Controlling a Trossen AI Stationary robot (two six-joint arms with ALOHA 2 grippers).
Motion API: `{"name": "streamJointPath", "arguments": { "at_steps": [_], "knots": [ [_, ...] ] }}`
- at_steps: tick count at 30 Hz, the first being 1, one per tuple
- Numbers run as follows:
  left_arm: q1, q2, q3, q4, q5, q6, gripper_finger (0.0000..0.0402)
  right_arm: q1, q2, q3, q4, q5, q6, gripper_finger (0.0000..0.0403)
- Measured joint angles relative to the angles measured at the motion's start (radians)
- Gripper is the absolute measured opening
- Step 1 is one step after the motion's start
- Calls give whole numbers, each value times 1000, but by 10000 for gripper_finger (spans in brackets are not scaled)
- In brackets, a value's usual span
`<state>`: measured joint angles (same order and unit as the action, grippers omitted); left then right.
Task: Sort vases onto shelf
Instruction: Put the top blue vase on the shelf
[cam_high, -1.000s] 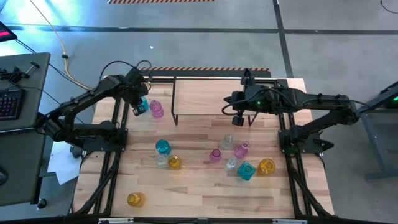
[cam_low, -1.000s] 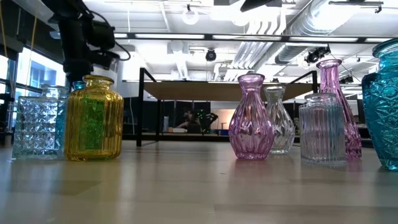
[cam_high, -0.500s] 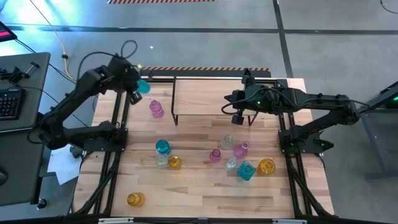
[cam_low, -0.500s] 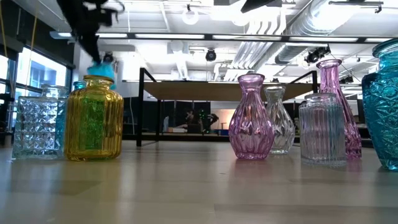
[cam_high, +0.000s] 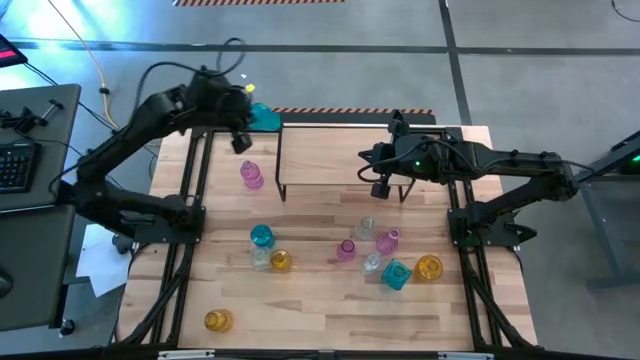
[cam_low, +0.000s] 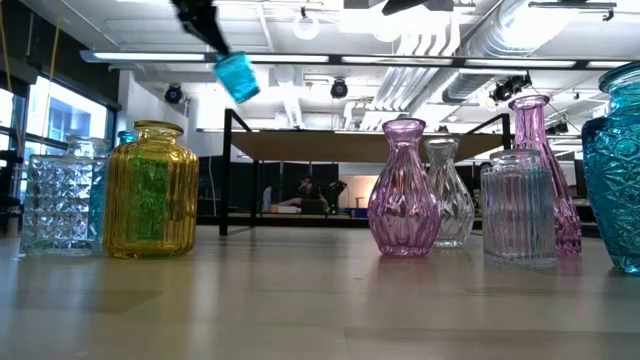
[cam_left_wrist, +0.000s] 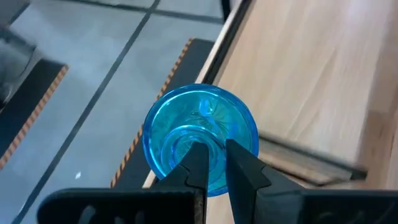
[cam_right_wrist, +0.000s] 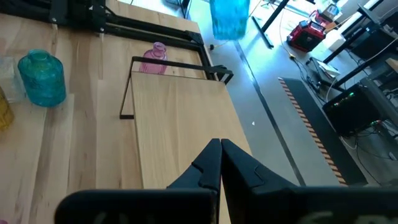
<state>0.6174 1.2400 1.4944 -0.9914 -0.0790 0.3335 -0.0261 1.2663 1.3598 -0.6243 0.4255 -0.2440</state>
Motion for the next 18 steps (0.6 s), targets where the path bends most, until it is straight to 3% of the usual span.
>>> {"name": "streamJointPath", "arguments": {
  "at_steps": [8,12,18],
  "knots": [
    [-87,236,158,2,-12,23,21,0,-42,0,-81,13,55,0],
    [-96,326,218,-8,-14,38,21,0,-139,0,-170,94,151,0],
    [-95,406,263,-43,-12,54,21,2,-289,0,-262,98,271,0]
  ]
}}
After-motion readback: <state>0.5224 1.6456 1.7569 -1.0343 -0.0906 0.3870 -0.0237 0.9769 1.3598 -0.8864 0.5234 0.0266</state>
